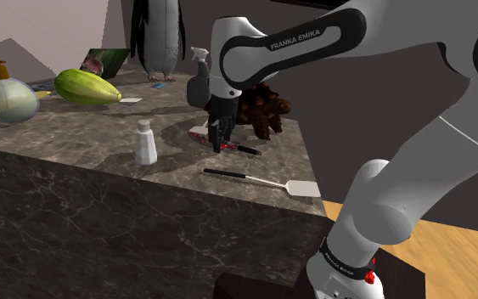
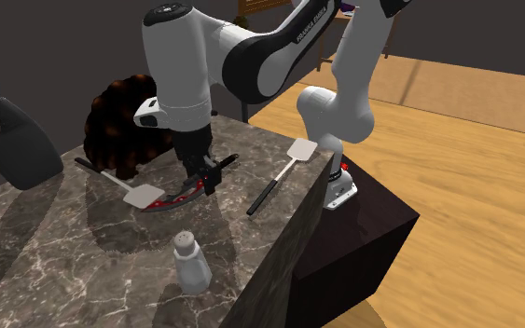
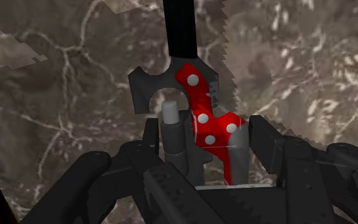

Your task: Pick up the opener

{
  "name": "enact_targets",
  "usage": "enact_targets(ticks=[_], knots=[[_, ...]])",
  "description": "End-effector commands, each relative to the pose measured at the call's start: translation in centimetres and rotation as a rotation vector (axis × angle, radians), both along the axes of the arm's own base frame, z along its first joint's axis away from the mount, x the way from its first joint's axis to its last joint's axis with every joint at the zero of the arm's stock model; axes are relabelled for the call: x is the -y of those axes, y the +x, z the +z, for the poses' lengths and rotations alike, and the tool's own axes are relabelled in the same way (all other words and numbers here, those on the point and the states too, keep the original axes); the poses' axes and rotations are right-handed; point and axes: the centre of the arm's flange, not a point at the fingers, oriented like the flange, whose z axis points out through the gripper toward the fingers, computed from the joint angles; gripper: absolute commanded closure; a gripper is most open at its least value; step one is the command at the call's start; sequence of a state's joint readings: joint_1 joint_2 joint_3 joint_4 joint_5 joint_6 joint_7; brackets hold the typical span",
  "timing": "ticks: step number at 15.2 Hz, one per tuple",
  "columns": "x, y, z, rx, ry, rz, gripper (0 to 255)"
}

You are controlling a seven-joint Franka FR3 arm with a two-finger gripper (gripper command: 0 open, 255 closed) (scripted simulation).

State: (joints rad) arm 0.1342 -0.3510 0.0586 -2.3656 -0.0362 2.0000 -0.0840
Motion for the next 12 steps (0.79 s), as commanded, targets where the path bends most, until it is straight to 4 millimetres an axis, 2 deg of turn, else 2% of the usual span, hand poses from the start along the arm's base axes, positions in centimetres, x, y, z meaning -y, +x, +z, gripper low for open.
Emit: enact_targets(ticks=[1,6,12], knots=[[0.0,0.0,-0.1,-0.003,0.0,0.0,255],[0.0,0.0,-0.2,-0.002,0.0,0.0,255],[0.0,0.0,2.9,-0.002,0.0,0.0,255]])
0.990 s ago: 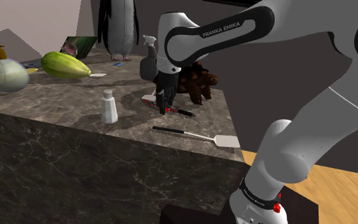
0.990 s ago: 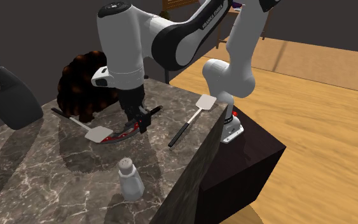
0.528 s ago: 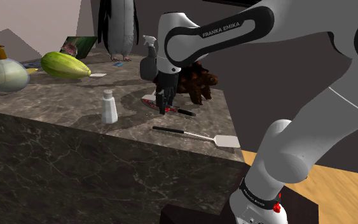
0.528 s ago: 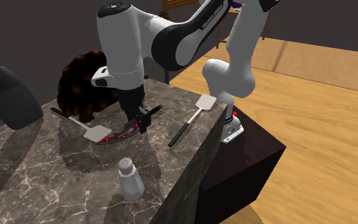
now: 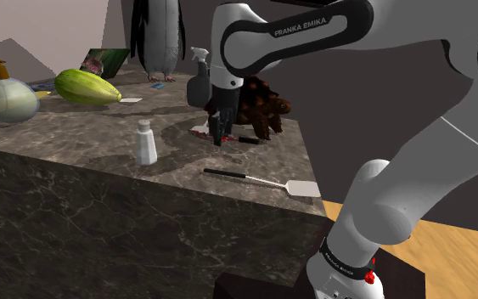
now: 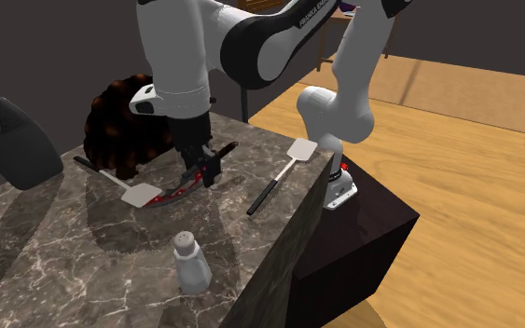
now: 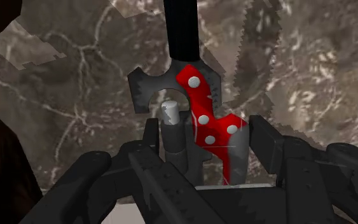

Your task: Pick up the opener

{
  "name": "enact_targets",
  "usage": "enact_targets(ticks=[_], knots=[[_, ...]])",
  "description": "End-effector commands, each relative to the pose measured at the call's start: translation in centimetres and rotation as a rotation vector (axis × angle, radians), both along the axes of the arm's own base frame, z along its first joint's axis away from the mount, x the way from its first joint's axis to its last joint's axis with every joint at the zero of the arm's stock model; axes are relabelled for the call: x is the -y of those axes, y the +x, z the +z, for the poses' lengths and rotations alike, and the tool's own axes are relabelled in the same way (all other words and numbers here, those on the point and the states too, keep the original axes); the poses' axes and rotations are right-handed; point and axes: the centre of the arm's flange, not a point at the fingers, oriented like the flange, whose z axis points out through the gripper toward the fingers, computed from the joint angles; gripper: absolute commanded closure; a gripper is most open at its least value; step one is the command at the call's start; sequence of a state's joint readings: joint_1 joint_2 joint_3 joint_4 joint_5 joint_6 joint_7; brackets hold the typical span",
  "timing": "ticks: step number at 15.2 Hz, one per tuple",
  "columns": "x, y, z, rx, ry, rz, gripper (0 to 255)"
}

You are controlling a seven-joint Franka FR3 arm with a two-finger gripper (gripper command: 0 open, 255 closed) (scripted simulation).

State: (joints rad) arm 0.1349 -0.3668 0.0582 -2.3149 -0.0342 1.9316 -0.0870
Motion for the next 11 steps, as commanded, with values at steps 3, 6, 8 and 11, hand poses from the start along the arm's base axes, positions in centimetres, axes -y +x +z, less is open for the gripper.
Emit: enact_targets(ticks=[3,6,8,11], knots=[[0.0,0.0,2.0,-0.001,0.0,0.0,255],[0.0,0.0,3.6,-0.001,0.0,0.0,255],[0.0,0.0,4.7,-0.001,0.0,0.0,255],[0.0,0.0,5.3,-0.001,0.0,0.0,255]])
